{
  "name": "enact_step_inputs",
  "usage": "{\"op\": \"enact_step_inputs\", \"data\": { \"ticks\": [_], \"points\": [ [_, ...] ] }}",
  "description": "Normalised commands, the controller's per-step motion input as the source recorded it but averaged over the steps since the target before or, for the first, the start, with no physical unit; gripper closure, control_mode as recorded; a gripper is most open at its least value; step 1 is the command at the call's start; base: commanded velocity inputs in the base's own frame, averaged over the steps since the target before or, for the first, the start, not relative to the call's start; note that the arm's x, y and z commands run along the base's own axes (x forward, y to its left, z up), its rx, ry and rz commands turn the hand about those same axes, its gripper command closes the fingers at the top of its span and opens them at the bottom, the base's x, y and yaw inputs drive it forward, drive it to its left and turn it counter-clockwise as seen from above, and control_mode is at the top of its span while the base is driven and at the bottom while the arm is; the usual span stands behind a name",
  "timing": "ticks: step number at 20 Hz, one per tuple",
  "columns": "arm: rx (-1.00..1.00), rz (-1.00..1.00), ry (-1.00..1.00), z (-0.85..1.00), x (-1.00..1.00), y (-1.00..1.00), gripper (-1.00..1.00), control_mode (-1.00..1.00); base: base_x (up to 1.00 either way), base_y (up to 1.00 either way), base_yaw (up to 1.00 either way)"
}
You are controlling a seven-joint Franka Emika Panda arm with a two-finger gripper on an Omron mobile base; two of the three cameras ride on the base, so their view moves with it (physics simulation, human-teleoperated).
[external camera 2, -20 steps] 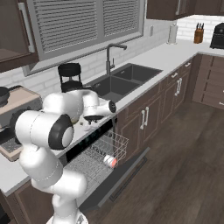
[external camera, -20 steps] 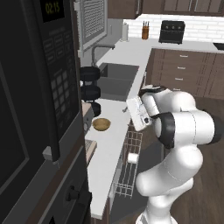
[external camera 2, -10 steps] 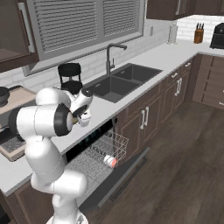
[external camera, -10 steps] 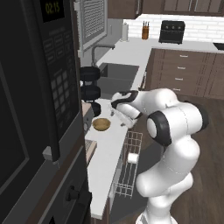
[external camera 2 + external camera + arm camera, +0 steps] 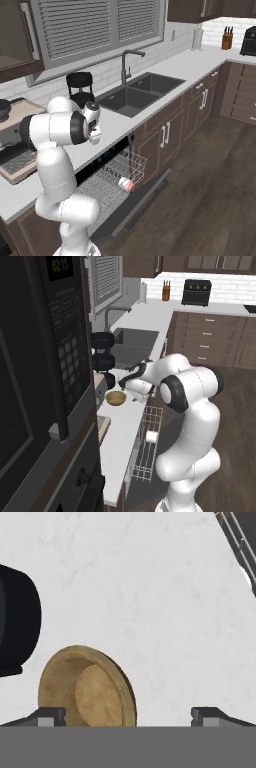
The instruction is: Pick up the cup and bowl from the counter, place them in the dishwasher, and close the dishwasher door.
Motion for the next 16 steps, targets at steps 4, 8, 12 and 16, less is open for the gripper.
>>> {"op": "enact_step_inputs", "data": {
  "ticks": [4,8,12,16],
  "points": [
    [-0.04,0.0,0.0,-0.31,0.37,0.22,-1.0,-1.0,0.0,0.0,0.0],
    [-0.06,0.0,0.0,-0.34,0.23,0.25,-1.0,-1.0,0.0,0.0,0.0],
    [-0.07,0.0,0.0,-0.3,0.02,0.23,-1.0,-1.0,0.0,0.0,0.0],
    [-0.1,0.0,0.03,-0.36,0.0,0.38,1.0,-1.0,0.0,0.0,0.0]
  ]
}}
